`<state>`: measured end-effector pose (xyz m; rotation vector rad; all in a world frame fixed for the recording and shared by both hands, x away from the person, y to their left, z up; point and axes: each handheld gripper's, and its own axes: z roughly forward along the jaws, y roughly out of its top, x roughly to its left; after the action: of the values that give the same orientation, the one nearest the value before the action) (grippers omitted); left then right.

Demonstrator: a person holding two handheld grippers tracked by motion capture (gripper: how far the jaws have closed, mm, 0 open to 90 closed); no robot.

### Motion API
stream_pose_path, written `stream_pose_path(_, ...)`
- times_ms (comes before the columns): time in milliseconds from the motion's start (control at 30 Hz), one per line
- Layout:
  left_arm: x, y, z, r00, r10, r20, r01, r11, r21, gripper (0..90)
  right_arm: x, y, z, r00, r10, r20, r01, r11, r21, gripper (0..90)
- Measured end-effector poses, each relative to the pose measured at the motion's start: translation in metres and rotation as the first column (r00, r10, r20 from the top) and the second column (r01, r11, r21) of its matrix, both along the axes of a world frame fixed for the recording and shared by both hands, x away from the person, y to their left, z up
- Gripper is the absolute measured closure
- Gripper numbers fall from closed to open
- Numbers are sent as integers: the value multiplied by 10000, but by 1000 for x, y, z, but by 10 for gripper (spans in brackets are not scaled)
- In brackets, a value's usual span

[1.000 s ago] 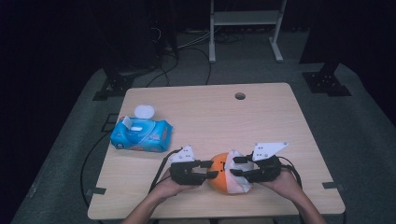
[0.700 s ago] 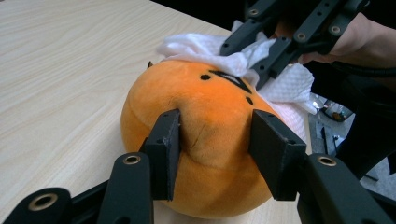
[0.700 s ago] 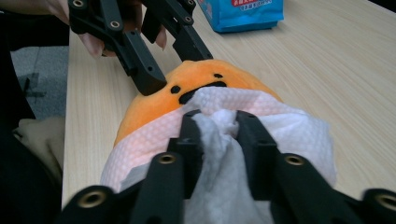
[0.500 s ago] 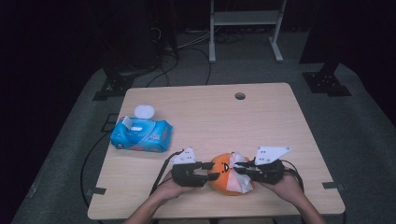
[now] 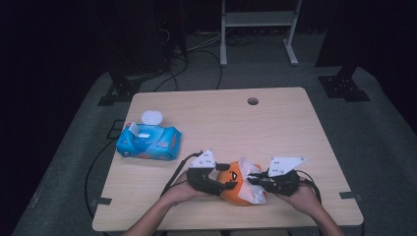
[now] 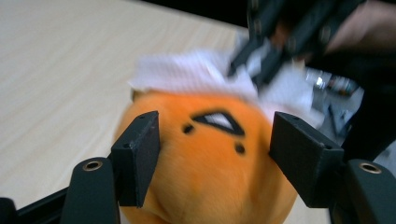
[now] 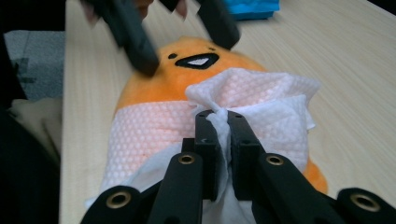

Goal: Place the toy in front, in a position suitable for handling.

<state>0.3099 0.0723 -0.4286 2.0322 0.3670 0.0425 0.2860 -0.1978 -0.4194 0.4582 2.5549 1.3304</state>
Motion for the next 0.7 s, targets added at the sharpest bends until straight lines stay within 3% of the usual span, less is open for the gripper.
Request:
stream_pose_path(133, 3, 11, -8, 9992, 254, -319, -268, 9986, -457, 431, 8, -8, -3, 9998, 27, -190, -22, 9997, 237, 840)
stream_pose_path(333, 2, 12, -12, 9959, 803, -411, -826, 9950, -556, 506, 3, -18, 5, 9990, -443, -77, 444, 9990, 62, 845)
stream_pose_path(433, 7, 11, -13, 9898, 1227, -725, -1274, 9897, -653, 522, -8, -4, 14, 9999, 50, 131, -54, 9994, 356, 845)
stream_pose_path(567, 9, 14, -14, 9872, 1387, -792, -1442, 9871, -689, 538, -14, 17, 12, 9969, 540, 567, -522, 9981, -342, 844)
stream_pose_path(700, 11, 20, -18, 9795, 1642, -1166, -1756, 9798, -959, 538, -4, -5, 5, 9997, -165, 176, 166, 9998, -96, 847)
